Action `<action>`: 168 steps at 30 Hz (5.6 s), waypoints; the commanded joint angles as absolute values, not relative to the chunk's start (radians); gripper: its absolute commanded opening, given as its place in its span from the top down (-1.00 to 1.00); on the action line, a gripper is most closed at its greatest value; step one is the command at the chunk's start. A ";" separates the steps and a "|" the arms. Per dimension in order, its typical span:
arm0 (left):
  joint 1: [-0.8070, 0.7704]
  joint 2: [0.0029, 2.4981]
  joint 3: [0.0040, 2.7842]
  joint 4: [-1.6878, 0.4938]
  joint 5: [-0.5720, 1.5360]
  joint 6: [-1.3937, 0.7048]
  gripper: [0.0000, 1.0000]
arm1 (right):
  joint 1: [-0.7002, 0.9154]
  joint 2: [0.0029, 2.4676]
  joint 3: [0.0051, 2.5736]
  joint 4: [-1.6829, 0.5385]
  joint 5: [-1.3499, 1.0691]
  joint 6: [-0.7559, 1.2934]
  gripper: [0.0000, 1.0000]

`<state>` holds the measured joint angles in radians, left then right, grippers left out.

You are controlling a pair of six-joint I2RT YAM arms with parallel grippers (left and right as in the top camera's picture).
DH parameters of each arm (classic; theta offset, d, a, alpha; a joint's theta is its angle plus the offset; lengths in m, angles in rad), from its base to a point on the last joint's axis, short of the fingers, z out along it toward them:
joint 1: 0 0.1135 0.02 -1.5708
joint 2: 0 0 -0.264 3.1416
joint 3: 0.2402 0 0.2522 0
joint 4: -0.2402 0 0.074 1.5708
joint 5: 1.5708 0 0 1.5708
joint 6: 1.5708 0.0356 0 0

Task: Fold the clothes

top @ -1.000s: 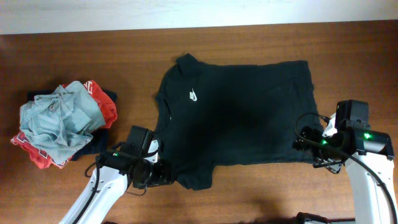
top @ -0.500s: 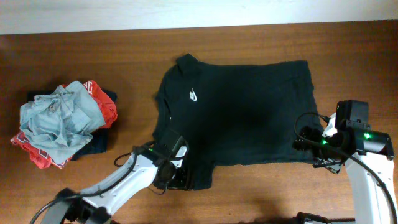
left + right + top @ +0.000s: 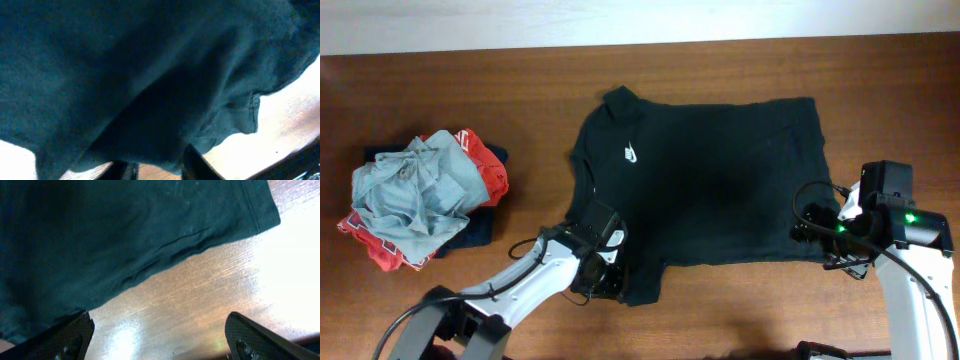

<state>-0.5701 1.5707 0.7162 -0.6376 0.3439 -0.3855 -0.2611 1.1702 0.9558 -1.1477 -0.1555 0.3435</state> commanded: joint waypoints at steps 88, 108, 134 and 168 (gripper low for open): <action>-0.573 1.473 1.050 -1.137 0.137 -0.253 0.99 | -0.699 1.256 0.926 -1.113 -0.258 0.292 0.92; -0.498 1.457 1.050 -0.943 -0.002 -0.109 0.88 | -0.590 1.393 0.950 -0.888 -0.418 0.359 0.92; -0.468 1.458 0.979 -0.909 0.110 -0.176 0.26 | -0.582 1.544 0.950 -0.677 -0.468 0.425 0.92; -0.468 1.582 0.738 -0.573 0.117 -0.235 0.92 | -0.582 1.544 0.950 -0.695 -0.467 0.424 0.92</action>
